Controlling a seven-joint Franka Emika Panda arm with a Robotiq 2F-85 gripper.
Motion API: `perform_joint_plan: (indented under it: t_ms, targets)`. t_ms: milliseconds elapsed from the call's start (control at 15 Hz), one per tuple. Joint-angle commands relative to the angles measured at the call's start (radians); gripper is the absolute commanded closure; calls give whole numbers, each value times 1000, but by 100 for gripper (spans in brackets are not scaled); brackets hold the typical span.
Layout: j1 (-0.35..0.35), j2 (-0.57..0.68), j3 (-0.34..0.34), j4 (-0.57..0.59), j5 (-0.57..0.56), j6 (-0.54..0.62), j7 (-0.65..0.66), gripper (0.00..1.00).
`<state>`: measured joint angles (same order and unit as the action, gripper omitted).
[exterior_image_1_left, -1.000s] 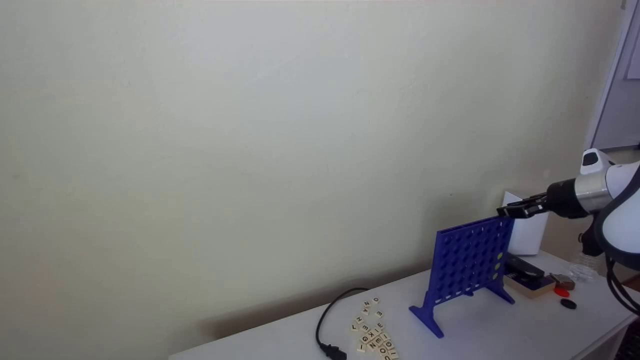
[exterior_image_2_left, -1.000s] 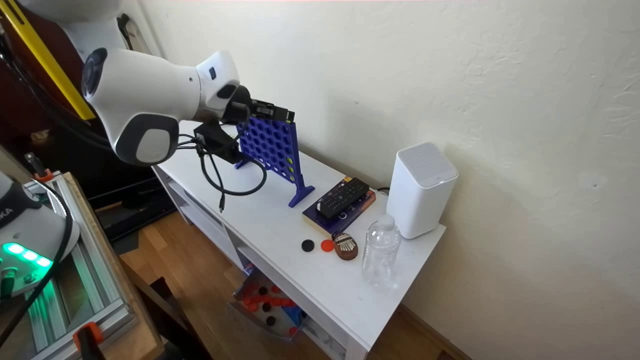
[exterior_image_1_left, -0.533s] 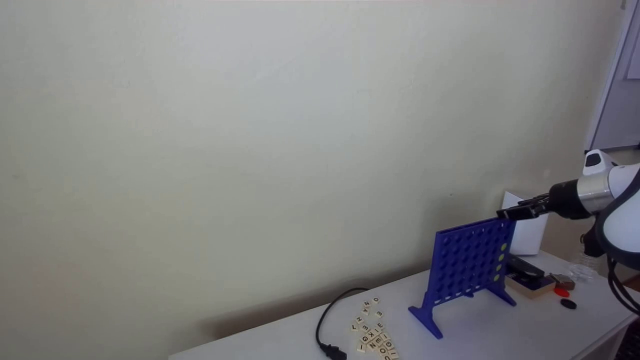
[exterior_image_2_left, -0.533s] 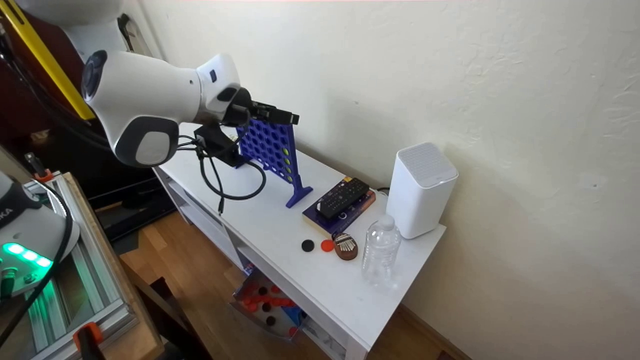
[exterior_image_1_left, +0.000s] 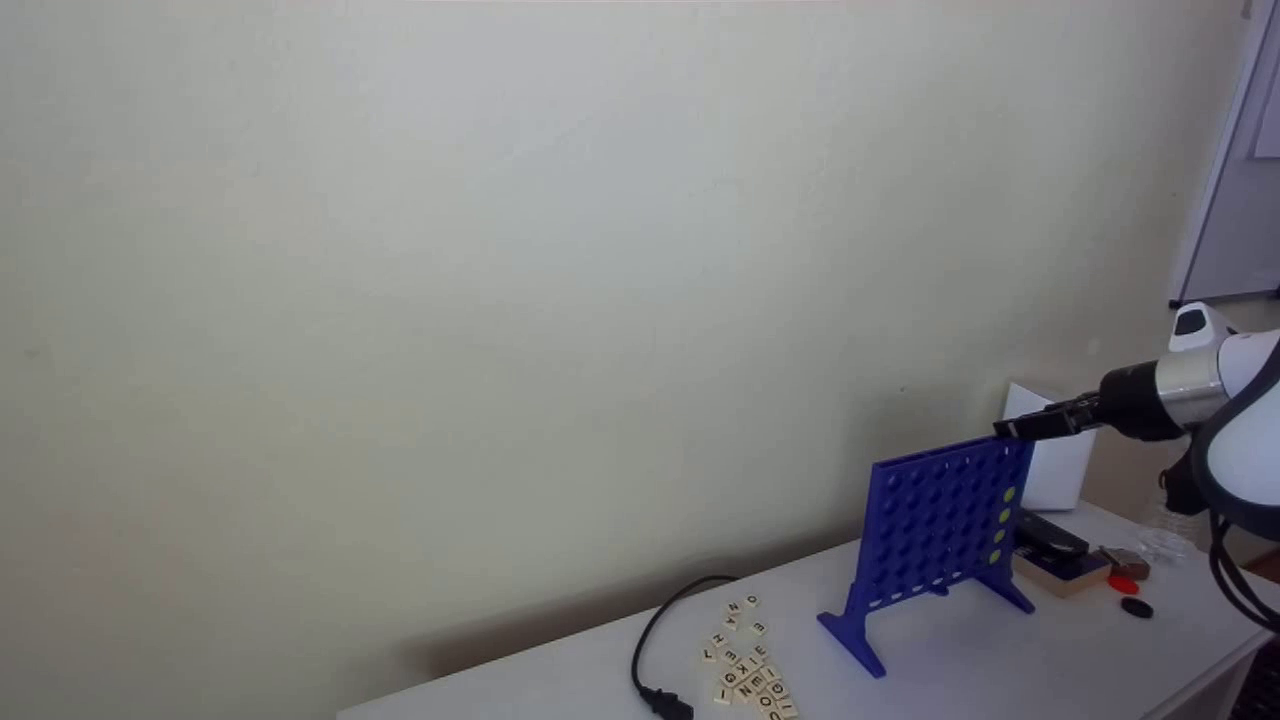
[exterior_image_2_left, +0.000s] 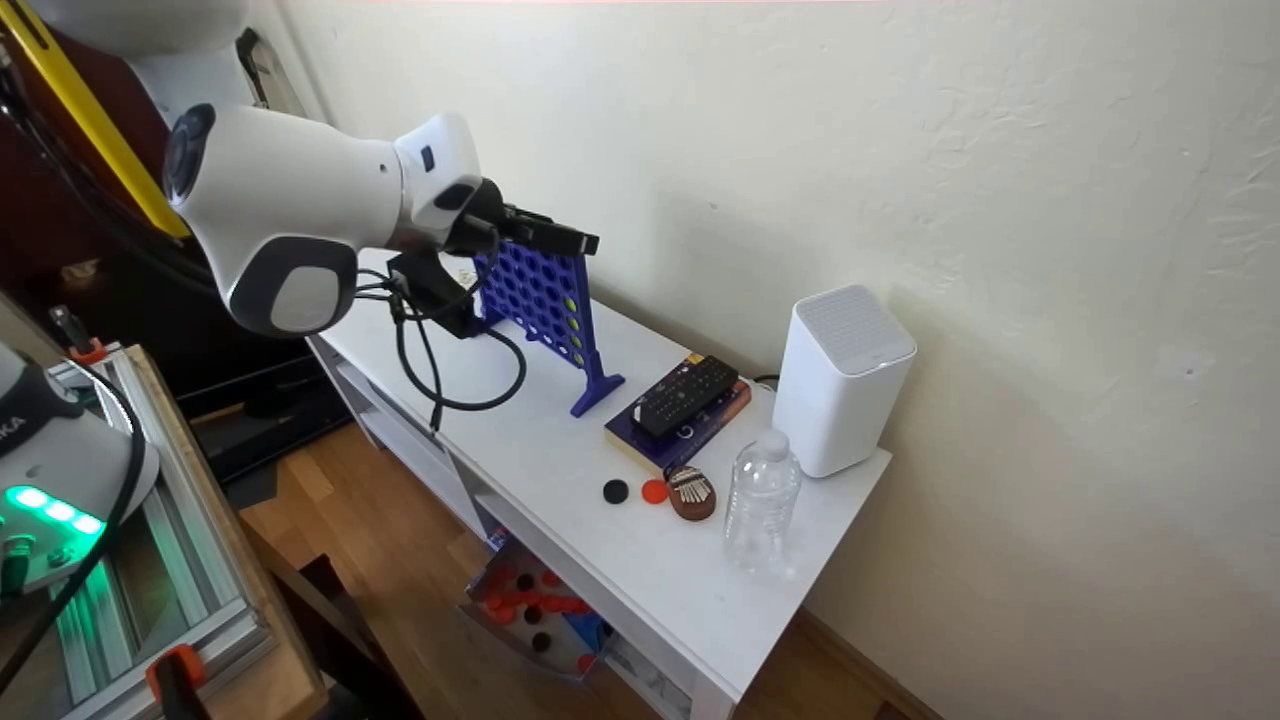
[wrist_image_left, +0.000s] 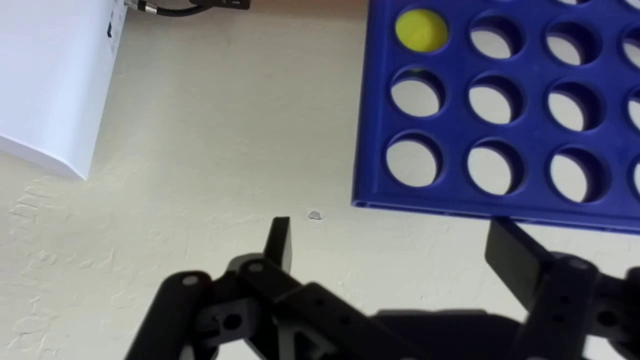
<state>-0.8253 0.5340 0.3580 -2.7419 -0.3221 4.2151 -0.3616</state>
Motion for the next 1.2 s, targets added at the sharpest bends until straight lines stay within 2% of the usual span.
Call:
perform_joint_plan:
  t_ms: [0,400,533,600,667,933,1133]
  targets:
    - [11,-10,-6,-4,20,13,54,0]
    - [-24,-87,31,-17,-1,7,181,0]
    - [-11,-108,30,-17,6,7,217,0]
    - [134,-148,-114,-11,-15,3,309,0]
    - [154,-166,-136,-11,-14,-22,331,0]
    - [310,-253,-288,-15,-22,-113,410,0]
    - [407,-326,-364,-17,-22,-225,445,0]
